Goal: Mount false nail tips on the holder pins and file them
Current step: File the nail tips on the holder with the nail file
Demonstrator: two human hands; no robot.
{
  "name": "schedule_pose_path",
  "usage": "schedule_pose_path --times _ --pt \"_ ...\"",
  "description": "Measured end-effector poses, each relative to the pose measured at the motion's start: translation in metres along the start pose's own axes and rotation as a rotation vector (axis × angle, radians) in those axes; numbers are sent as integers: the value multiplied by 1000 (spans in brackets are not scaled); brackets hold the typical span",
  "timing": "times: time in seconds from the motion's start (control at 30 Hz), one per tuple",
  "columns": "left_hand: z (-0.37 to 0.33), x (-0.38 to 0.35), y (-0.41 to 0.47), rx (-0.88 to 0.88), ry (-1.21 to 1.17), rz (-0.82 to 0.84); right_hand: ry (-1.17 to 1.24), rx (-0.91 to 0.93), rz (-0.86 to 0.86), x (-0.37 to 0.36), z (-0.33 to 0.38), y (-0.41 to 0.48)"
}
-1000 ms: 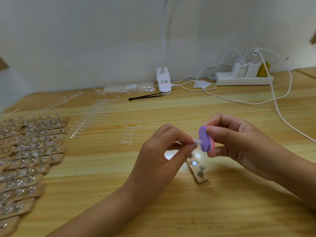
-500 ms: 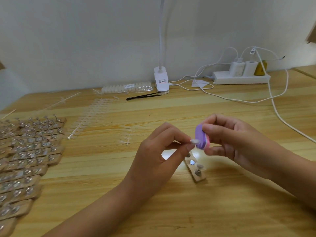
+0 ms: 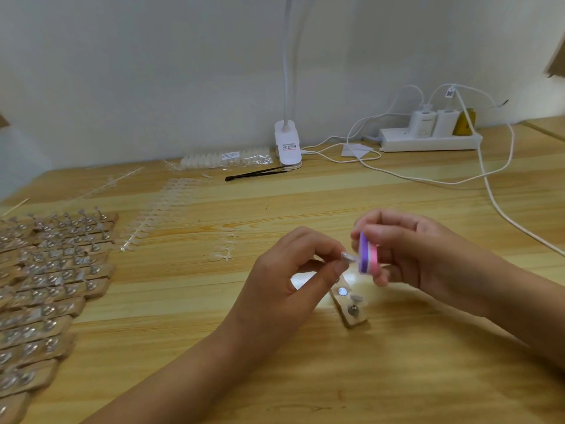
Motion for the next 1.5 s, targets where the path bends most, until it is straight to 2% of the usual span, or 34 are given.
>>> schedule_pose_path --times 0.07,0.2,0.37,0.5,0.57,0.67,0.7,0.77,0.83,0.9,0.93,1.03,1.07,1.2,1.23,1.33,1.37,1.47,1.5 --pt "0 -1 -1 35 -33 7 -48 11 90 -8 -1 -4" --pt "2 0 -2 104 -83 -12 6 82 -79 5 2 2" --pt "4 3 -2 98 -114 -40 4 74 32 0 4 0" --pt "4 2 -1 91 -133 -43 37 96 -30 11 9 2" --pt "4 2 -1 99 -144 -50 39 77 50 8 7 1" --pt "4 3 -1 107 -152 -50 3 32 262 -12 0 -7" --pt "4 2 -1 101 -148 -43 -13 46 275 -16 0 -9" --pt "2 0 -1 91 -146 -28 10 86 123 -11 1 -3" --pt "2 0 -2 92 -150 -23 64 106 -155 10 4 5" --pt "2 1 -2 94 -153 -35 106 103 -277 24 5 7" --pt "3 2 -1 97 -155 -44 109 92 -248 24 4 6" --pt "4 3 0 91 -147 -58 26 64 47 -2 0 -1" --pt "3 3 -1 82 -133 -51 -1 81 77 -7 0 -2" --pt "2 1 -3 67 -104 -37 38 117 -197 16 4 4" --pt "2 2 -2 72 -111 -45 29 110 -189 18 5 4" --pt "2 4 -1 72 -114 -60 -24 83 29 -1 2 -1" --pt "1 3 -1 61 -99 -55 -33 87 32 -4 1 -1" --pt "0 -1 -3 49 -84 -28 25 112 -154 10 3 4" --pt "0 0 -3 50 -83 -30 30 105 -164 14 4 4"
Point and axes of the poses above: each hand's wrist, its own y-axis towards the middle knuckle, its own x-axis out of the back of the hand, z = x × y, the point moved 6 cm from there along y, towards the middle knuckle, and after that the axes turned 9 degrees about -z, right-handed, at the moved point
